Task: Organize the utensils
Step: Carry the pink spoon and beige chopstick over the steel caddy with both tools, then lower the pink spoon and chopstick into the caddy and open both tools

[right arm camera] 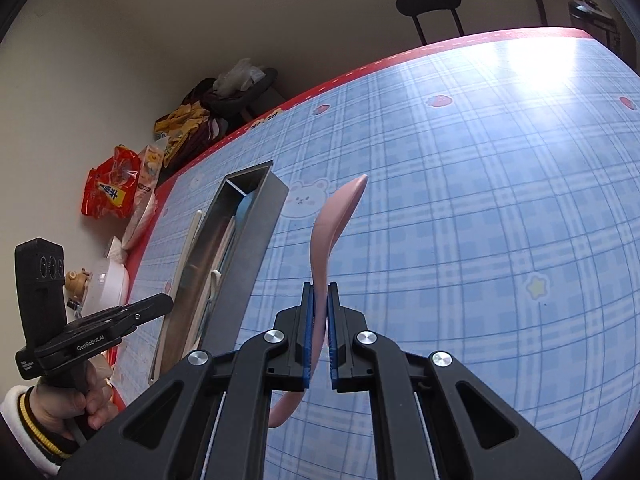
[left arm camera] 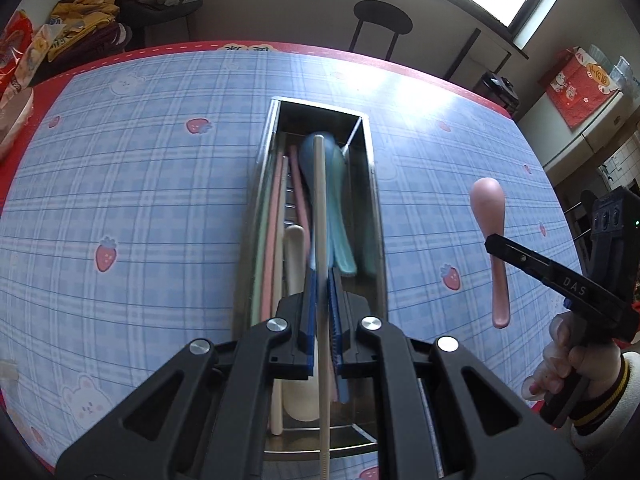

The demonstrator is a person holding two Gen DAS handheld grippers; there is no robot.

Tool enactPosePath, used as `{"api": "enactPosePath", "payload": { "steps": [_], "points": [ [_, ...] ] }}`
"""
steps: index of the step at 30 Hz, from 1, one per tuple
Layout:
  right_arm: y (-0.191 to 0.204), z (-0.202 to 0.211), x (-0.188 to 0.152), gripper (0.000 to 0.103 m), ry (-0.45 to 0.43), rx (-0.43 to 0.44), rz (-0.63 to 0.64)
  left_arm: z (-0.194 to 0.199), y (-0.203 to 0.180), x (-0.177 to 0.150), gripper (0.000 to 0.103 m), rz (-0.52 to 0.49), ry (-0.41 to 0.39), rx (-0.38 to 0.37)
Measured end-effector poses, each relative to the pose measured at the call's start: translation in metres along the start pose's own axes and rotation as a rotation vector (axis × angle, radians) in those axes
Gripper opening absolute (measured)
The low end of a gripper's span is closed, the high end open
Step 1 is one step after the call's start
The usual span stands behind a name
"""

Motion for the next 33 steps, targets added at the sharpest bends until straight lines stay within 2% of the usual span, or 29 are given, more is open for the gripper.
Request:
{"api": "enactPosePath", "payload": {
  "steps": [7,17,33],
  "points": [
    [0.037,-0.042,0.020,0.007,0.057,0.030,0.076,-0.014,0.014,0.012,0.010,-0.013,-0.001,0.014],
    [0.070,-0.078,0.011,0.007,0.137,0.061,0.119,-0.034,0.010,0.022,0.010,-0.047,0.024,-0.010],
    [0.062,-0.131,0.049,0.007,0.184,0.019,0.076,-0.044,0.020,0.021,0.011,0.029,0.042,-0.023]
  ]
}}
Point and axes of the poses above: each gripper's, at about its wrist camera, not at the fingertips, and z roughly against the way its jaws point, y to its left, x to its top, the point moved 1 cm from there along -z, roughly the way its jaws point, and after that the axes turned 15 degrees about x, right-handed, at the moved point
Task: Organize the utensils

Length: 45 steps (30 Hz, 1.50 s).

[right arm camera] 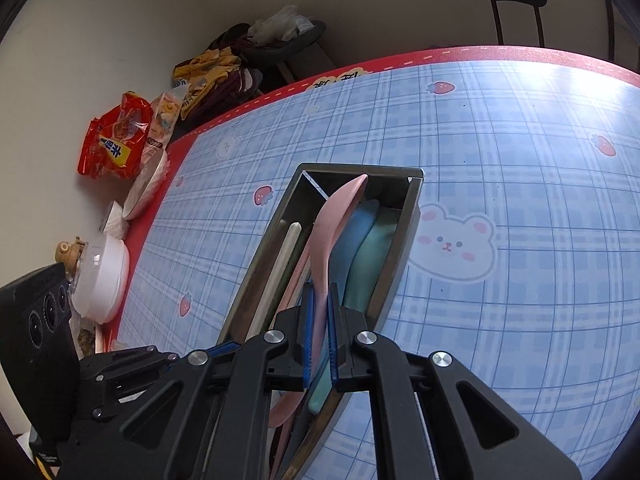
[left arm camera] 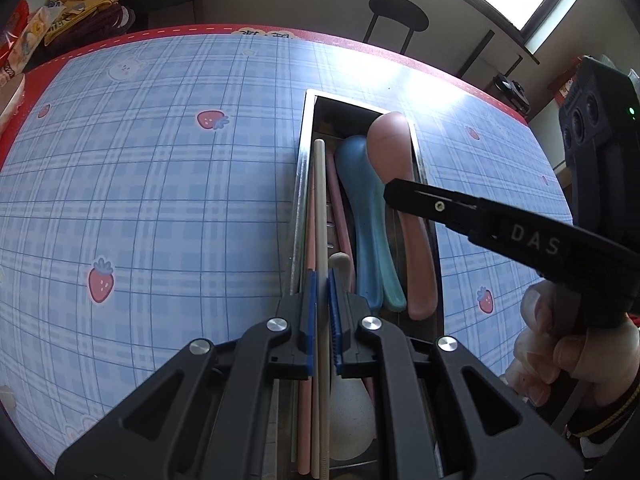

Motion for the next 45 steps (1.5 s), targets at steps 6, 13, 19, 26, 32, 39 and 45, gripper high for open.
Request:
{"api": "enactPosePath", "payload": {
  "steps": [6,13,19,26,32,39,45],
  "points": [
    [-0.004,-0.012,0.003,0.007,0.015,-0.004,-0.031,0.003,0.001,-0.005,0.011,-0.014,0.007,0.003],
    [-0.005,-0.020,0.005,0.007,0.034,-0.001,-0.062,0.008,0.002,-0.015,0.010,-0.018,0.019,0.008],
    [0.000,-0.023,0.006,0.008,0.071,-0.020,-0.046,0.015,0.005,-0.023,0.010,0.002,0.018,0.001],
    [0.005,-0.008,0.009,0.016,0.061,-0.047,-0.037,0.029,0.009,-0.019,0.013,0.024,0.001,0.007],
    [0.016,0.024,0.013,0.017,0.022,-0.064,0.008,0.052,0.010,-0.009,0.017,0.030,-0.038,0.033],
    [0.032,0.076,0.008,0.022,-0.036,-0.106,0.063,0.096,0.006,-0.003,0.022,0.021,-0.113,0.066],
    [0.058,0.138,-0.007,0.043,-0.103,-0.201,0.182,0.153,0.000,-0.007,0.028,0.009,-0.218,0.078]
  ]
}}
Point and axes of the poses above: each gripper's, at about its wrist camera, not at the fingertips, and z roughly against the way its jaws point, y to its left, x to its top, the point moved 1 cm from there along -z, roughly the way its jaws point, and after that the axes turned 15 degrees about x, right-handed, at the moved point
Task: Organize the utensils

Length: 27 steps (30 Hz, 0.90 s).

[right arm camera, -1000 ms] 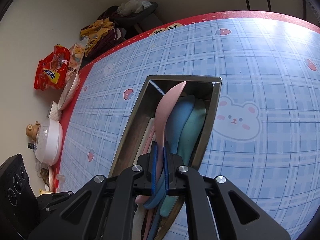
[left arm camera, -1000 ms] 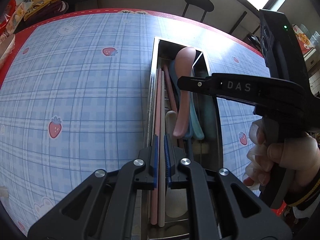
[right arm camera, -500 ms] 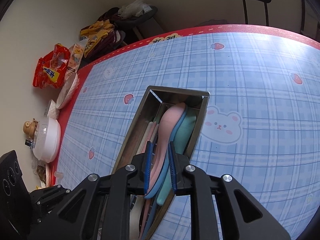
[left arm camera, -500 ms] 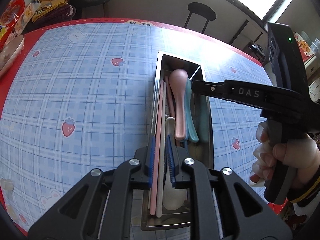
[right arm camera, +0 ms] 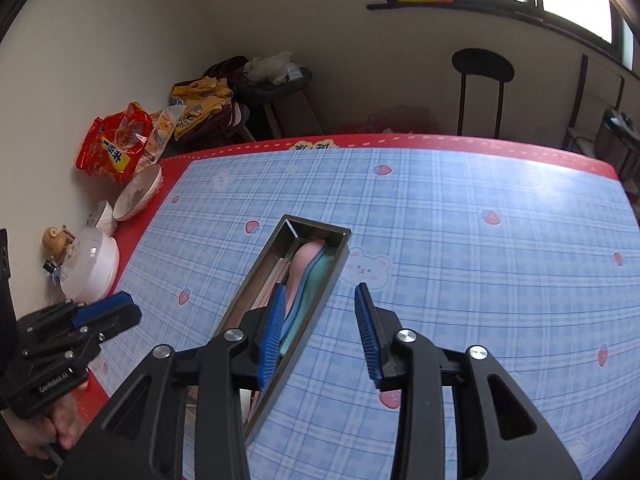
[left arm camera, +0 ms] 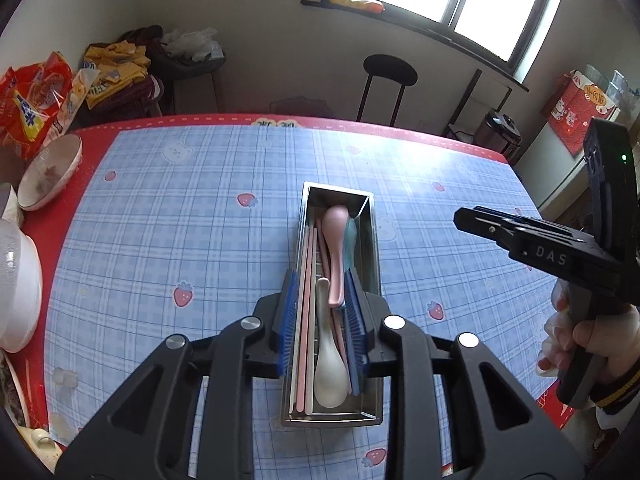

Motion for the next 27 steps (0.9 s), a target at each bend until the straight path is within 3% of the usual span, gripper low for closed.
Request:
{"api": "enactPosePath", "payload": {
  "steps": [1,3,7,9,12,19,23,27],
  "points": [
    [0.002,0.014,-0.001,0.047,-0.020,-0.017,0.019,0.011,0.000,0.001,0.029,-0.004,-0.024,-0.003],
    [0.006,0.040,-0.006,0.058,-0.055,-0.045,0.044,0.034,-0.001,0.003,0.042,-0.009,-0.071,0.002],
    [0.009,0.093,-0.017,0.080,-0.138,-0.090,0.059,0.079,-0.001,0.004,0.056,-0.010,-0.165,0.002],
    [0.008,0.118,-0.023,0.090,-0.180,-0.109,0.058,0.100,-0.002,0.004,0.078,-0.012,-0.217,0.003],
    [0.010,0.154,-0.032,0.097,-0.244,-0.160,0.062,0.133,-0.008,0.001,0.095,-0.023,-0.306,0.026],
    [0.013,0.220,-0.057,0.097,-0.357,-0.237,0.037,0.174,-0.023,-0.007,0.097,-0.025,-0.358,0.037],
    [0.016,0.242,-0.066,0.097,-0.376,-0.288,0.040,0.187,-0.033,-0.016,0.097,-0.037,-0.390,0.021],
    [0.019,0.258,-0.074,0.097,-0.382,-0.324,0.058,0.198,-0.046,-0.023,0.097,-0.043,-0.420,0.072]
  ]
}}
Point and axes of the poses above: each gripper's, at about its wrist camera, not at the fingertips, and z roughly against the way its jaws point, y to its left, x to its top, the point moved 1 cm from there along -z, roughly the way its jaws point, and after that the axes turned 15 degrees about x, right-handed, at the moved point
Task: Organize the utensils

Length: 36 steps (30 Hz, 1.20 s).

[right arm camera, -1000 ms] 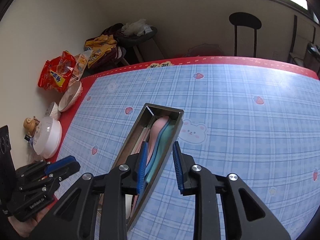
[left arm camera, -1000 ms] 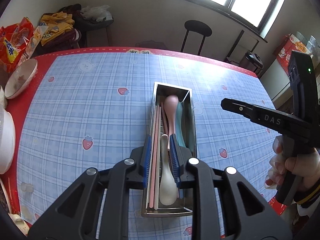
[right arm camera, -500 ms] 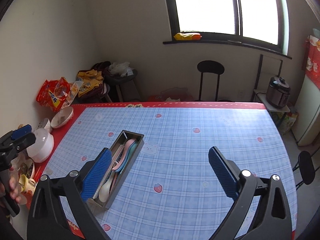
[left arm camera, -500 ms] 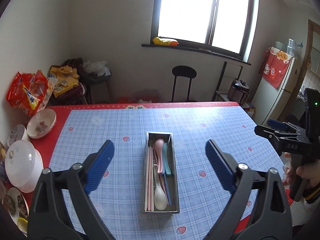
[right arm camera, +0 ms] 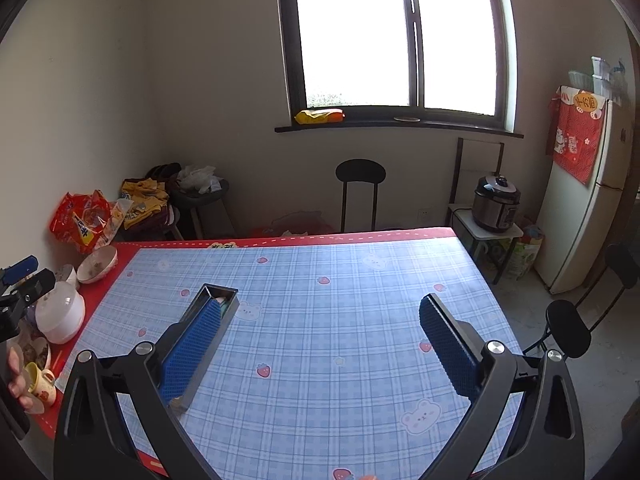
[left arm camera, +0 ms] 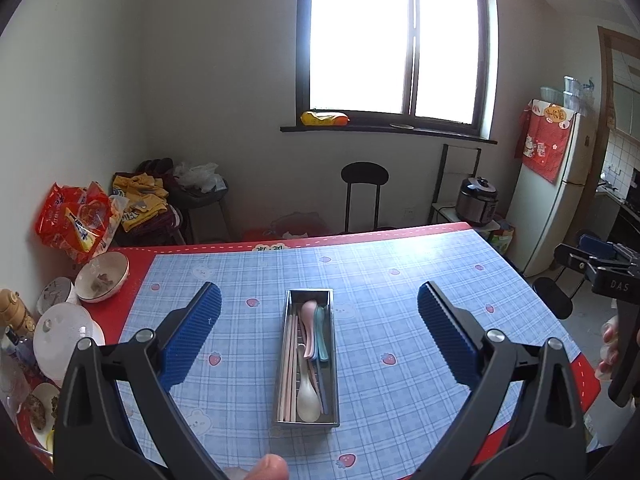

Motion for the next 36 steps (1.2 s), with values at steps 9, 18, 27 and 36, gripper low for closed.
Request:
{"api": "enactPosePath", "payload": {
  "steps": [9,18,27,36],
  "points": [
    [-0.009,0.024,-0.001,0.097,-0.016,-0.034,0.042,0.010,-0.013,-0.006,0.097,0.056,-0.004,-0.007],
    [-0.018,0.032,-0.001,0.097,-0.025,-0.039,0.052,0.015,-0.022,-0.008,0.097,0.058,-0.006,0.007],
    [-0.023,0.033,-0.001,0.097,-0.025,-0.036,0.045,0.017,-0.026,-0.007,0.097,0.055,-0.007,0.005],
    [-0.026,0.031,0.000,0.097,-0.013,-0.031,0.033,0.017,-0.030,-0.008,0.097,0.039,0.008,0.009]
  ]
}}
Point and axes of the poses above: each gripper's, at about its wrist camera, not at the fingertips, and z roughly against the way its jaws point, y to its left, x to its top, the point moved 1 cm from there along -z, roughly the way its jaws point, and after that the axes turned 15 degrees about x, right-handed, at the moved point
